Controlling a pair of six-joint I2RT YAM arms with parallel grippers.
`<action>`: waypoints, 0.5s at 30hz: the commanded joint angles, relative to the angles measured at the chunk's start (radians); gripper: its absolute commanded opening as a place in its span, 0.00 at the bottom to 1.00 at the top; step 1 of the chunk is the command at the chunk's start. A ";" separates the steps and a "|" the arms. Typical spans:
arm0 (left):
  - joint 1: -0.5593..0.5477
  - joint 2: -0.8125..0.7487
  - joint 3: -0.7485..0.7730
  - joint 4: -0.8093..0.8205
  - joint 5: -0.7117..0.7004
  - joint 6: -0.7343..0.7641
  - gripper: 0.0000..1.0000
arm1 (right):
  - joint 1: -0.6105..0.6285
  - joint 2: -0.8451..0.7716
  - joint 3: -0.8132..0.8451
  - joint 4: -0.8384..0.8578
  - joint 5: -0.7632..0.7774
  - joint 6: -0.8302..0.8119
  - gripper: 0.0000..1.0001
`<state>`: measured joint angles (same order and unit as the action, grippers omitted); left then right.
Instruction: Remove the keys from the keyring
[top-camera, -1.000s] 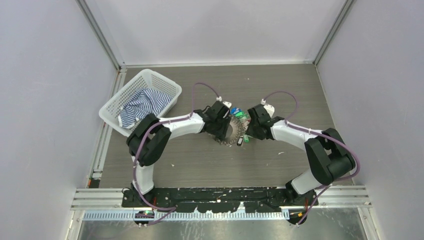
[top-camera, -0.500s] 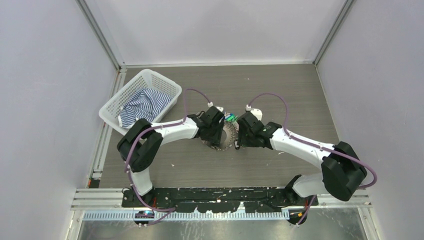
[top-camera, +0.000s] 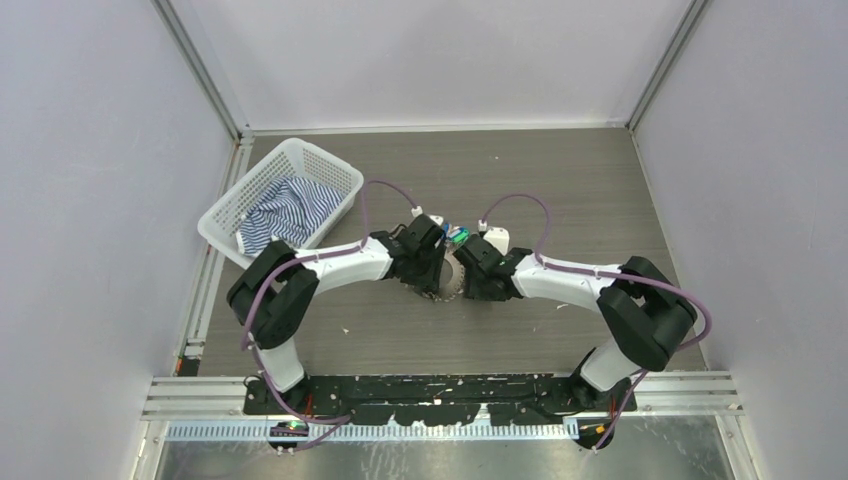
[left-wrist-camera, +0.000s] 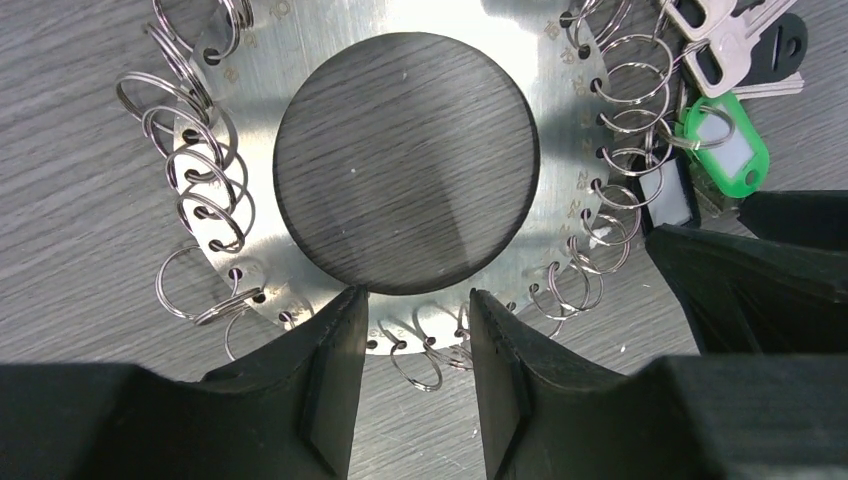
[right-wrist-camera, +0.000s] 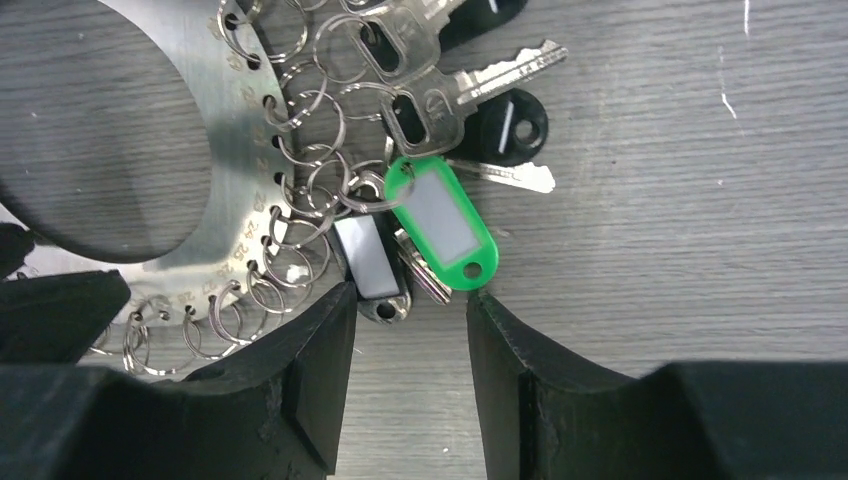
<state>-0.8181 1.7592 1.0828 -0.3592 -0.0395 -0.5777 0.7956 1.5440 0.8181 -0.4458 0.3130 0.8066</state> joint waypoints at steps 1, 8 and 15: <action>0.000 -0.053 -0.015 0.007 0.012 -0.016 0.44 | 0.025 0.031 0.042 0.035 0.088 0.038 0.50; 0.000 -0.082 -0.009 0.027 0.035 -0.008 0.44 | 0.034 0.038 0.036 0.032 0.106 0.051 0.29; 0.000 -0.126 0.032 0.071 0.148 0.050 0.45 | 0.033 -0.049 -0.015 0.047 0.066 0.035 0.18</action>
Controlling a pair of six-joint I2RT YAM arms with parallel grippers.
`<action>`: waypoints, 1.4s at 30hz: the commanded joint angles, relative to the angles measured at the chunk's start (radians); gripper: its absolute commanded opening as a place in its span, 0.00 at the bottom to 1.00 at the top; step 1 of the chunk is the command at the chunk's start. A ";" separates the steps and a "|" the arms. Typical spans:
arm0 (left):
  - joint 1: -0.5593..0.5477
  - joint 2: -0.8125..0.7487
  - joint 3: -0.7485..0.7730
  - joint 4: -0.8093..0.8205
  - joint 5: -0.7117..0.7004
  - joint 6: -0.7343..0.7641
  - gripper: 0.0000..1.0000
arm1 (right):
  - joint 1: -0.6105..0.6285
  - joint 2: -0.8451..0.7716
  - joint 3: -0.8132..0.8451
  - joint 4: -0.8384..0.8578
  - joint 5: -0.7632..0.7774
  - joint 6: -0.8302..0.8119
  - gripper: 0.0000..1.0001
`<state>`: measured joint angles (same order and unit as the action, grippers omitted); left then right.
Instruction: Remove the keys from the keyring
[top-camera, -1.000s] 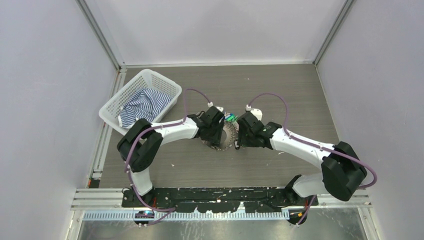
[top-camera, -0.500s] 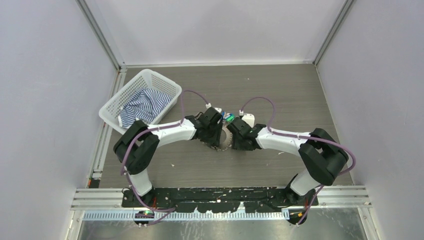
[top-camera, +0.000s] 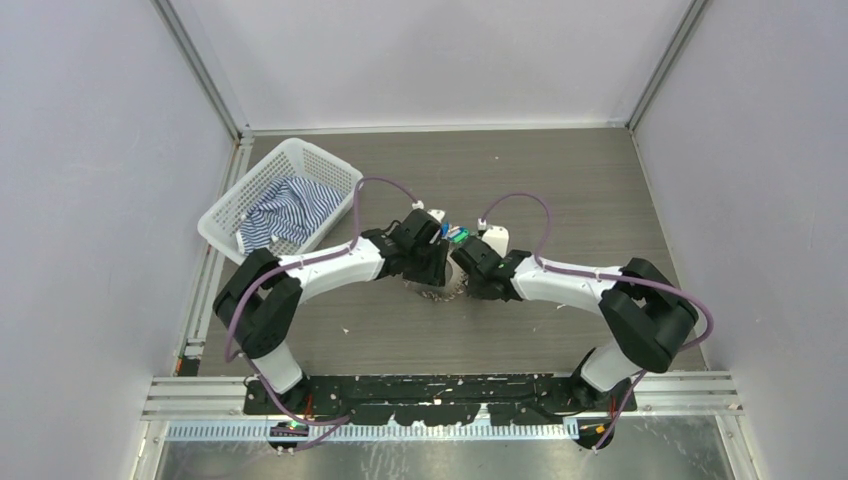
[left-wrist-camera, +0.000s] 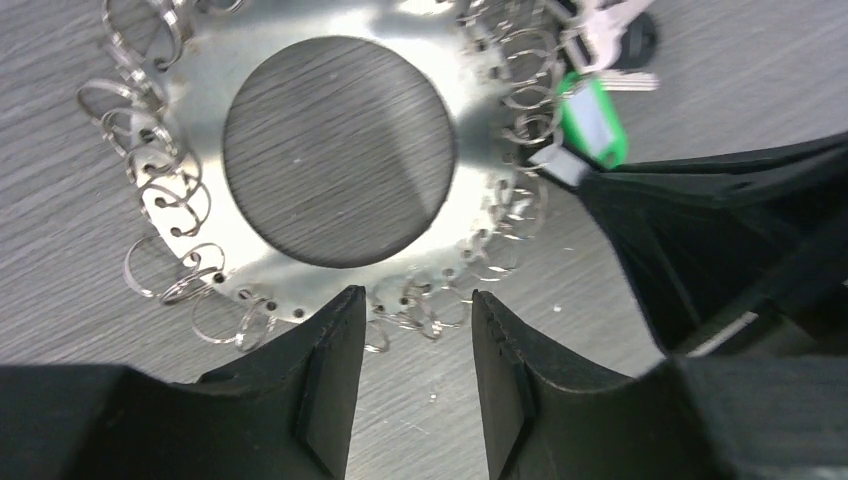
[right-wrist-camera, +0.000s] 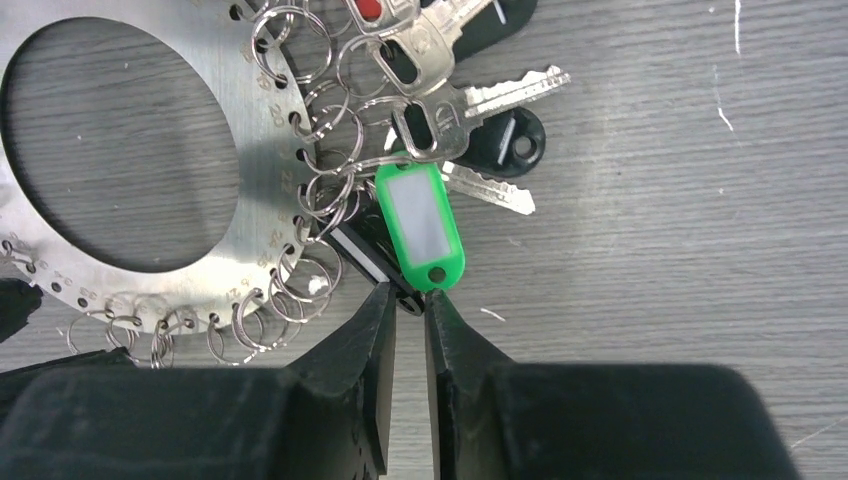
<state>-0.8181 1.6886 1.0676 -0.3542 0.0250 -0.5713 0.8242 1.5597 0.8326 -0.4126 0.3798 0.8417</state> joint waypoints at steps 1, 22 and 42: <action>0.000 -0.050 0.055 0.078 0.101 0.066 0.45 | 0.004 -0.070 -0.032 0.012 -0.007 -0.007 0.16; 0.000 0.160 0.099 0.350 0.302 0.282 0.34 | -0.084 -0.162 -0.103 0.057 -0.150 -0.082 0.01; -0.030 0.260 0.291 0.085 0.351 0.528 0.32 | -0.296 -0.422 -0.203 -0.046 -0.183 -0.050 0.30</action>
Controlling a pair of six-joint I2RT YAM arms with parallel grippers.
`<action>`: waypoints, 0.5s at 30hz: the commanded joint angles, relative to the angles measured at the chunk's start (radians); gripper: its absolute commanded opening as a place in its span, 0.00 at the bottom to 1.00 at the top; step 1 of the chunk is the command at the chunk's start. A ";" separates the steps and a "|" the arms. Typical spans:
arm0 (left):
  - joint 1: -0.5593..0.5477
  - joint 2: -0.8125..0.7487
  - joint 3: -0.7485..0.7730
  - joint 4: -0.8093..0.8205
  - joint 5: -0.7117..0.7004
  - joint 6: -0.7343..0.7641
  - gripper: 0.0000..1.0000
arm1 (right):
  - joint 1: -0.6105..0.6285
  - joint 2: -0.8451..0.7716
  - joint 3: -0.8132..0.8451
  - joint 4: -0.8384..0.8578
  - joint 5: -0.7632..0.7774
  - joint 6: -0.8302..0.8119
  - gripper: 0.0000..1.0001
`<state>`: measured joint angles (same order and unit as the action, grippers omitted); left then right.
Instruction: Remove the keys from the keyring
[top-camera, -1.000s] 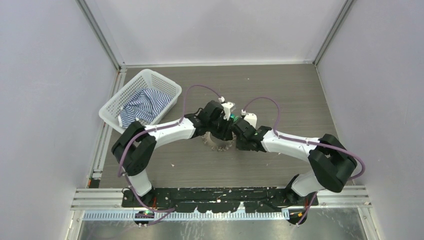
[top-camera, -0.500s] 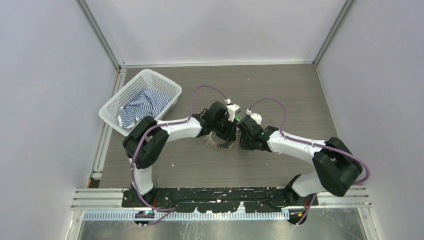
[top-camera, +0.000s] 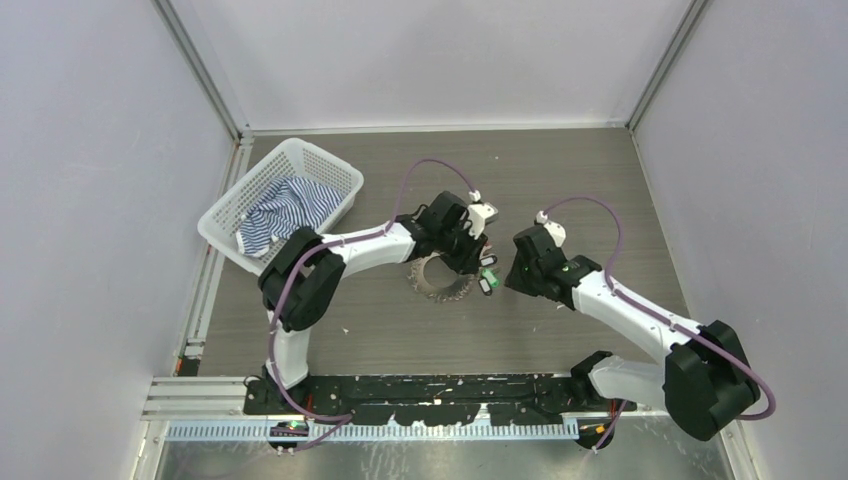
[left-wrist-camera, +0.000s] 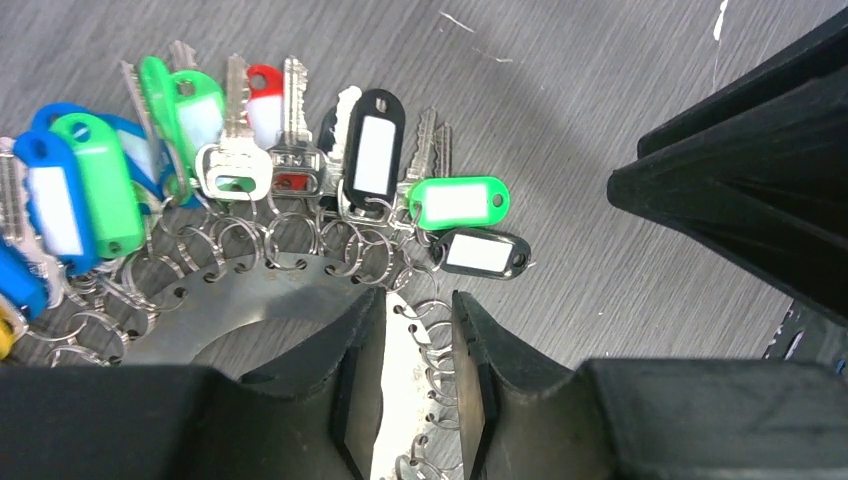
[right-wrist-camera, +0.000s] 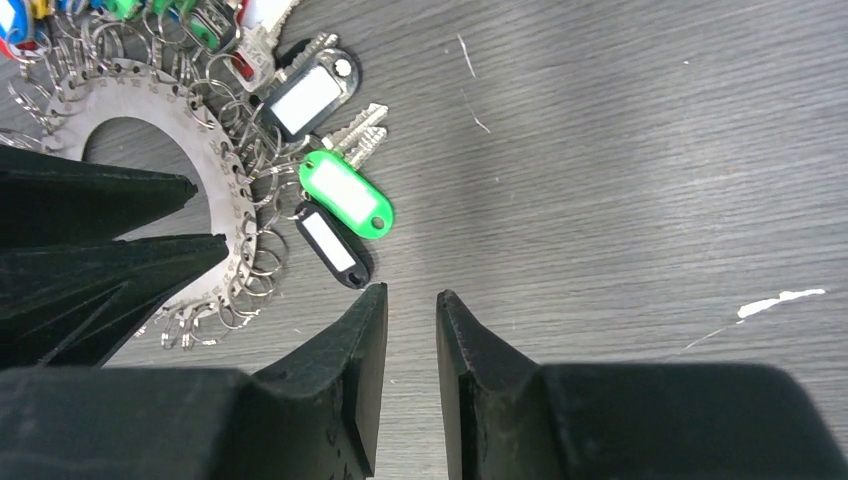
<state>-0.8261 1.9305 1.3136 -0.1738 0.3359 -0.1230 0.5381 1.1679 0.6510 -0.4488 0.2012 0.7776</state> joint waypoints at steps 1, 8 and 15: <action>-0.028 0.023 0.048 -0.106 0.039 0.085 0.32 | -0.015 -0.035 -0.028 -0.006 -0.007 0.015 0.30; -0.075 0.048 0.072 -0.132 -0.072 0.120 0.33 | -0.048 -0.049 -0.054 0.023 -0.043 0.016 0.31; -0.101 0.051 0.082 -0.114 -0.203 0.159 0.34 | -0.062 -0.068 -0.066 0.029 -0.054 0.012 0.31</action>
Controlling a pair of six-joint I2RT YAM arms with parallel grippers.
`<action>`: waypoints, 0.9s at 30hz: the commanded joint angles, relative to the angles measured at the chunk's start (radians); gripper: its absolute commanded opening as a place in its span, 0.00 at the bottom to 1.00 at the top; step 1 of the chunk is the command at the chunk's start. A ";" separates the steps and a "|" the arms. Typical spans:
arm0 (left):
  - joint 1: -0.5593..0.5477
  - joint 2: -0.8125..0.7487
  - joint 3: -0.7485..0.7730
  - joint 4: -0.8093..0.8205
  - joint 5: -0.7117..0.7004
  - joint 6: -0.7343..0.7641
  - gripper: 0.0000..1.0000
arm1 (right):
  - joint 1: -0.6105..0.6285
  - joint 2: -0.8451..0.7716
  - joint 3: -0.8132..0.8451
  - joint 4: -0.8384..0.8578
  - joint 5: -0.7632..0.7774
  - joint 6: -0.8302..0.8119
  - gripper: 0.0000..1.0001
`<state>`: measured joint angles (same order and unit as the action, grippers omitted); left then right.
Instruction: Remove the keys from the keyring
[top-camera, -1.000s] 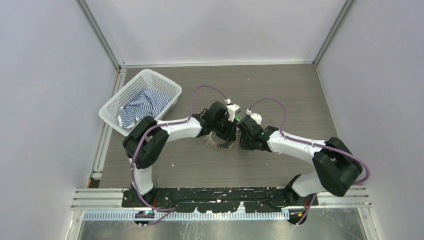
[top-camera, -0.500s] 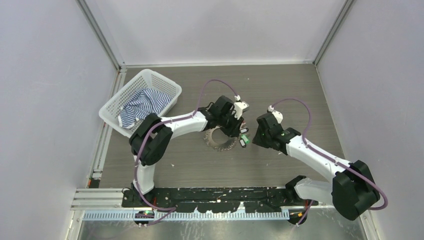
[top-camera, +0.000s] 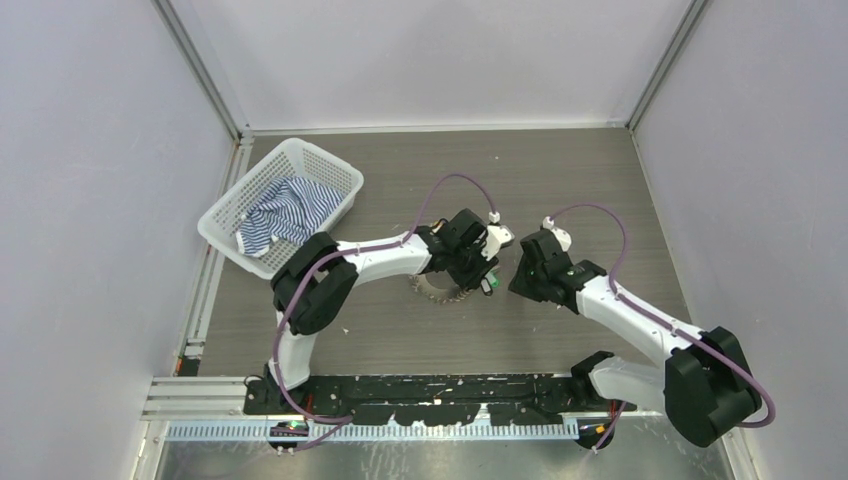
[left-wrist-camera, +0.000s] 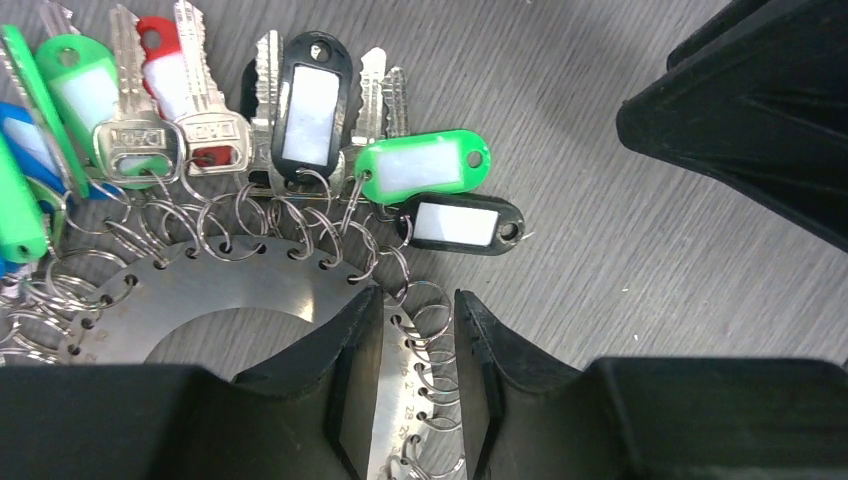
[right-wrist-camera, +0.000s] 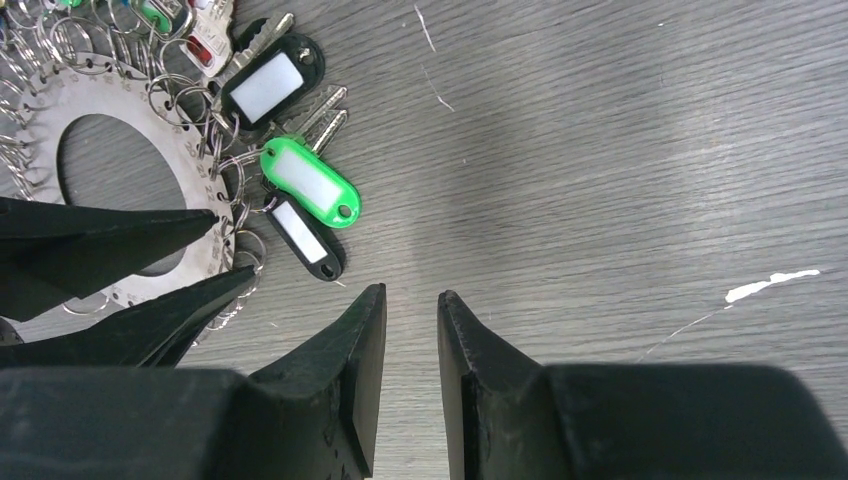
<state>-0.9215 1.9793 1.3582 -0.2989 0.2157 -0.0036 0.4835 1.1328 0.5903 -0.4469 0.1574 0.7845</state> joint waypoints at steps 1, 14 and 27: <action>-0.008 -0.002 0.036 0.015 -0.092 0.041 0.34 | -0.008 -0.035 -0.007 0.027 -0.011 0.003 0.31; -0.020 0.021 0.055 0.017 -0.105 0.060 0.31 | -0.013 -0.061 -0.027 0.028 -0.016 0.007 0.30; -0.028 0.027 0.043 0.033 -0.123 0.044 0.30 | -0.013 -0.073 -0.045 0.030 -0.007 0.006 0.29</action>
<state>-0.9436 1.9991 1.3743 -0.2970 0.1123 0.0376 0.4744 1.0836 0.5438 -0.4408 0.1436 0.7849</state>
